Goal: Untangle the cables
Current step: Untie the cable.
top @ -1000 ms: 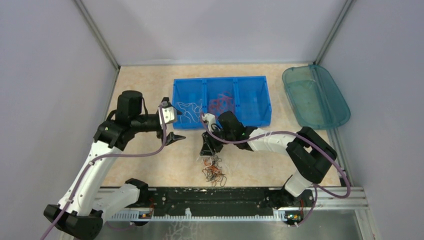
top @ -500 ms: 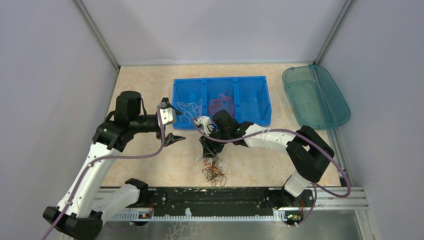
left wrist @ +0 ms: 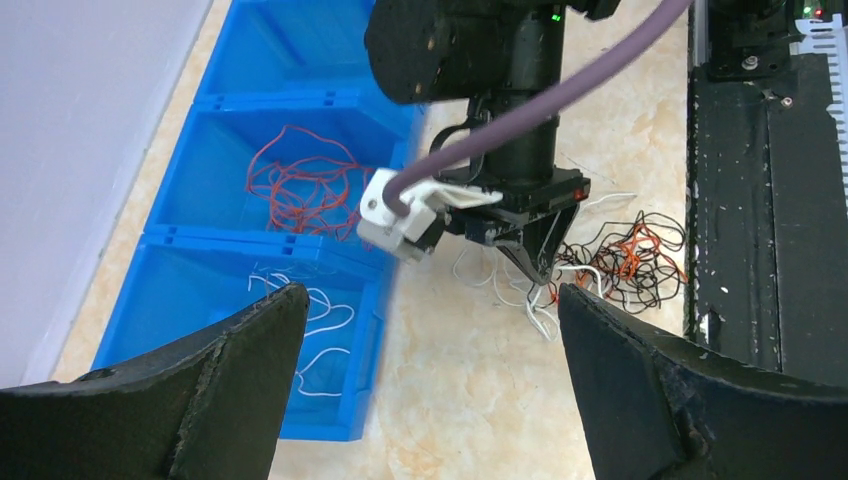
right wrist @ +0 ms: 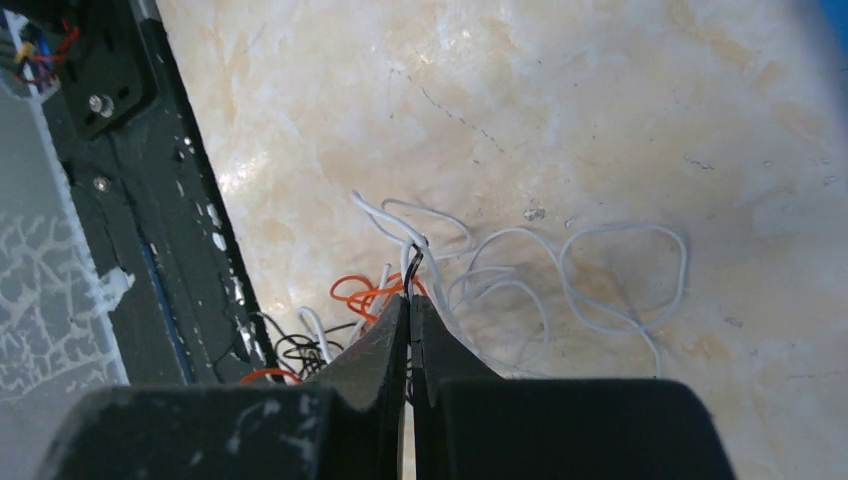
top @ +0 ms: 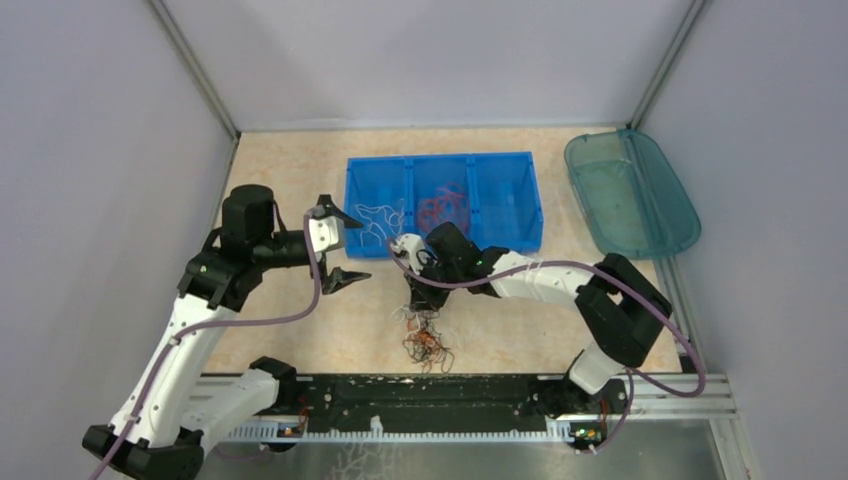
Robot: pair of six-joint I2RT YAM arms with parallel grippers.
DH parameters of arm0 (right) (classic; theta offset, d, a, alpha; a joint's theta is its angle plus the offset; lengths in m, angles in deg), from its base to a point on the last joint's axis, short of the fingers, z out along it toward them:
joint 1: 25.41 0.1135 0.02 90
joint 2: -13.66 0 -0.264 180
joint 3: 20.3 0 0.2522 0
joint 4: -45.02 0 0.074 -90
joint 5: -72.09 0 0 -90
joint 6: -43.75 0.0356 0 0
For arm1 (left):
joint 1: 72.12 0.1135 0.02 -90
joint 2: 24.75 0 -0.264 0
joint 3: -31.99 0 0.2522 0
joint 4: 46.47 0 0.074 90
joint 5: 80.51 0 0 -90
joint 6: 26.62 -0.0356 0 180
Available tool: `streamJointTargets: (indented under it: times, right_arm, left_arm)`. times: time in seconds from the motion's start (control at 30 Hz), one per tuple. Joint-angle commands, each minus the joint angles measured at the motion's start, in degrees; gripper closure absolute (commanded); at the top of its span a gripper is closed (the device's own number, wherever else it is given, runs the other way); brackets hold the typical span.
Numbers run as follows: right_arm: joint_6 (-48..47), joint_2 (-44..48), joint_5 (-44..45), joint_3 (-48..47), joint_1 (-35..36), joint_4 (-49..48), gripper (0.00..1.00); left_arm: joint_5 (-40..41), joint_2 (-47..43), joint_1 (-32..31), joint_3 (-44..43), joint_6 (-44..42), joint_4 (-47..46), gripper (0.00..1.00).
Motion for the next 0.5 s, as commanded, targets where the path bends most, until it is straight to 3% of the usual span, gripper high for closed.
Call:
streamJointTargets:
  times: [0.0,0.23,0.33,0.47]
  right_arm:
    - [5.21,9.5,-0.22,1.63,-0.33,-9.43,1.0]
    - [11.6,23.61,1.32,7.56,-0.48,-20.68,1.0]
    - [13.26,28.11,2.48,9.82,-0.48,-23.97,1.0]
    - [14.14,31.86,3.1,11.22,-0.53,-26.47,1.0]
  left_arm:
    - [-1.82,-1.76,0.13,1.53,3.8,-4.32,0.0]
    - [-2.29,-7.8,0.12,11.48,23.16,-20.06,0.02]
    - [-3.58,-9.1,0.08,13.7,24.5,-23.06,0.04]
    - [-4.82,-7.78,0.08,12.74,20.97,-19.88,0.07]
